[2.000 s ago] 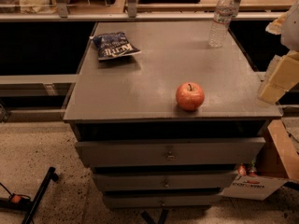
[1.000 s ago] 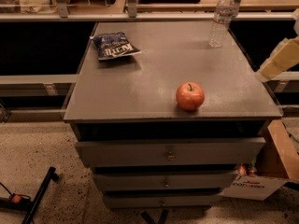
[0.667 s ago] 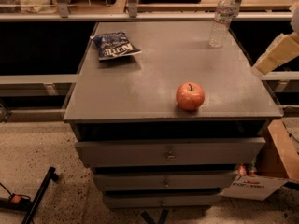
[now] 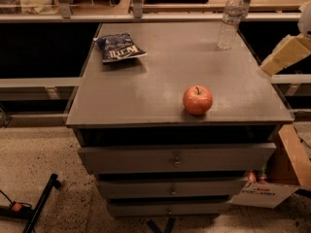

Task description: Move water bottle near apple

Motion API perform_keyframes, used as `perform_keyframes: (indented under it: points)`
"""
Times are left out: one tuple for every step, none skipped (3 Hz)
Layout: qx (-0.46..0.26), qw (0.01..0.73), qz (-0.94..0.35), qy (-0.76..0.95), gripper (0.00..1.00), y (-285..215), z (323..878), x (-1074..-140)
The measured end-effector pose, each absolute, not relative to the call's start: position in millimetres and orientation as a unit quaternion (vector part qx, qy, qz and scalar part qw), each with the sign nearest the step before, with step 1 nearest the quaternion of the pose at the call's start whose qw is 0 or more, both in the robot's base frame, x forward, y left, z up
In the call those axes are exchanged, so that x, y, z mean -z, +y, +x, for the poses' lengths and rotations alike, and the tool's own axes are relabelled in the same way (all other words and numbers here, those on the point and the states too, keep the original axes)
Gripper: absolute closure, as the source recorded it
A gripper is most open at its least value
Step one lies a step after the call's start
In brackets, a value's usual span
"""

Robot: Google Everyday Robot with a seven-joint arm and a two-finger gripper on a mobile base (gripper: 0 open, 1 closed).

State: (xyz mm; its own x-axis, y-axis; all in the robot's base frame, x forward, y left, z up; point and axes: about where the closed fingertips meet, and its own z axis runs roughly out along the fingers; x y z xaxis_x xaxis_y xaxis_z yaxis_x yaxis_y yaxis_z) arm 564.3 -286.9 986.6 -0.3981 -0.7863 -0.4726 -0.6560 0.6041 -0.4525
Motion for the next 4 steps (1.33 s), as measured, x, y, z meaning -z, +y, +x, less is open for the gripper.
perform_keyframes:
  points:
    - [0.118,0.384,-0.418,0.815,0.0,-299.0,593.6,-993.2]
    - [0.116,0.458,-0.39,0.79,0.0,-328.0,624.3,-1007.4]
    - [0.074,0.522,-0.368,0.765,0.0,-343.1,654.8,-1014.0]
    - [0.027,0.56,-0.349,0.751,0.0,-349.0,691.2,-1006.0]
